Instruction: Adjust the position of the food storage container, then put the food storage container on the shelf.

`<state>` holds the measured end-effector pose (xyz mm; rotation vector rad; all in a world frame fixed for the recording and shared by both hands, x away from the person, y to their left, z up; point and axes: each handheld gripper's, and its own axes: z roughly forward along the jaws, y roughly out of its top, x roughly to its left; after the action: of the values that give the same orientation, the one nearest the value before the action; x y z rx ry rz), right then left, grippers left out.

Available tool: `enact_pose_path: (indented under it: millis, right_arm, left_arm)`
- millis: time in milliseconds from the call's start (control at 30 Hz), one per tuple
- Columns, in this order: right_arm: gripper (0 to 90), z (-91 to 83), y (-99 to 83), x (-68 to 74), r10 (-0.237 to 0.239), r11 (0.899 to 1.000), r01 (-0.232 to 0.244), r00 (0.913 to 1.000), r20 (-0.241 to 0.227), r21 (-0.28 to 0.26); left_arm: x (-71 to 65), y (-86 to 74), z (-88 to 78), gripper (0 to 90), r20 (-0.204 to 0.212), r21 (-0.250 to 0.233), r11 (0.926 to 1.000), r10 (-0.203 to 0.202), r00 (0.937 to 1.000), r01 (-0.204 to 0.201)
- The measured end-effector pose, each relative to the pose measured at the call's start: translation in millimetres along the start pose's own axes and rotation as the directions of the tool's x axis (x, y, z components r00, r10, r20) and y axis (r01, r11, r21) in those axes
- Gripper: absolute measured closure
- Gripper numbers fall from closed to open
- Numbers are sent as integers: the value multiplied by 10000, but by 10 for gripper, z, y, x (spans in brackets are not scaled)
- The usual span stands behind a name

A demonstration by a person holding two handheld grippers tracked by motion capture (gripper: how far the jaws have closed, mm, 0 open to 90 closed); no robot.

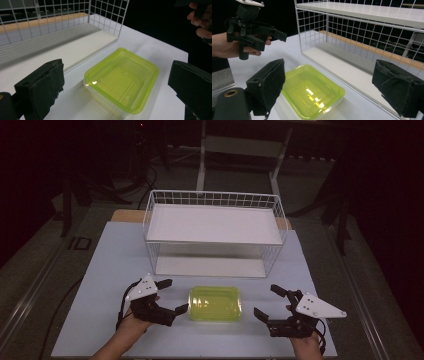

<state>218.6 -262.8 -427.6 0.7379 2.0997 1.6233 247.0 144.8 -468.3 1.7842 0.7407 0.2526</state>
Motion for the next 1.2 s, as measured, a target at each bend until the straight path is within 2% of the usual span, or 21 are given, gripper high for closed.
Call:
enact_pose_path:
  millis: [33, 133, 200, 267, 300, 400, 533, 600, 667, 700, 733, 767, 900, 933, 1000, 1033, 1067, 1100, 1133, 1167, 1200]
  right_arm:
    - [113, 10, 1, 7, 17, 10000, -17, 10000, -29, -39]
    - [139, 33, 1, 25, -77, 10000, 77, 9999, 129, 53]
    - [142, 80, 6, 5, 86, 9999, -86, 10000, -9, 82]
    - [141, 95, 6, 2, 143, 9997, -143, 9999, 3, 198]
    - [140, 144, 10, -7, 166, 9971, -172, 9998, 91, 748]
    - [136, 210, -11, -2, -283, 9945, 250, 9991, 311, 1019]
    - [130, 292, -9, -7, -502, 9899, 461, 9984, 266, 1341]
    - [117, 369, 29, -33, -248, 9864, 187, 9990, 359, 1631]
    - [107, 388, 31, -43, -149, 9862, 93, 9994, 326, 1652]
    - [107, 424, 20, -59, 65, 9841, -127, 9993, 359, 1772]
    - [107, 471, -11, -69, 288, 9821, -409, 9972, 683, 1838]
    - [107, 471, -11, -69, 288, 9821, -409, 9972, 683, 1838]
    - [106, 581, -105, -110, 681, 9675, -766, 9967, 433, 2410]
    - [106, 600, -121, -119, 762, 9664, -835, 9963, 392, 2431]
    - [107, 681, -180, -136, 1309, 9540, -1376, 9905, 430, 2663]
    - [107, 681, -180, -136, 1309, 9540, -1376, 9905, 430, 2663]
    - [107, 735, -218, -150, 1515, 9440, -1566, 9876, 401, 2904]
    - [107, 735, -218, -150, 1515, 9440, -1566, 9876, 401, 2904]
    - [107, 786, -254, -159, 1562, 9376, -1607, 9869, 394, 3084]
    - [107, 786, -254, -159, 1562, 9376, -1607, 9869, 394, 3084]
    - [108, 837, -292, -162, 1632, 9299, -1681, 9857, 426, 3271]
  left_arm:
    - [0, 6, -7, 11, 43, -25, 10000, -25, 10000, 25]
    - [12, 38, -14, 11, 581, 67, 9996, -292, 9979, 288]
    - [24, 38, -2, 12, 603, 219, 9990, -414, 9973, 402]
    - [30, 35, 16, 12, 638, 327, 9991, -284, 9976, 263]
    - [28, 37, 22, 13, 600, 378, 9991, -231, 9979, 208]
    - [6, 56, 64, 14, 555, 588, 9982, -161, 9983, 128]
    - [13, 75, 128, 14, 358, 658, 9952, -749, 9965, 724]
    - [18, 90, 159, 14, 90, 950, 9926, -764, 9970, 752]
    - [36, 96, 195, 14, -45, 1037, 9911, -833, 9965, 834]
    - [41, 95, 207, 14, -88, 1059, 9910, -811, 9967, 816]
    - [52, 91, 224, 14, -115, 1082, 9907, -816, 9966, 824]
    - [62, 87, 236, 14, -124, 1069, 9904, -868, 9962, 876]
    - [120, 45, 327, 14, -81, 1362, 9823, -1291, 9916, 1290]
    - [137, 19, 366, 14, -140, 1513, 9790, -1362, 9906, 1368]
    - [173, -34, 432, 14, -70, 1835, 9686, -1692, 9856, 1676]
    - [173, -34, 432, 14, -70, 1835, 9686, -1692, 9856, 1676]
    - [194, -83, 479, 14, -98, 1955, 9637, -1833, 9830, 1816]
    - [194, -83, 479, 14, -98, 1955, 9637, -1833, 9830, 1816]
    - [215, -126, 526, 14, -179, 2112, 9578, -1957, 9805, 1950]
    - [215, -126, 526, 14, -179, 2112, 9578, -1957, 9805, 1950]
    - [230, -160, 569, 14, -288, 2303, 9500, -2100, 9773, 2109]
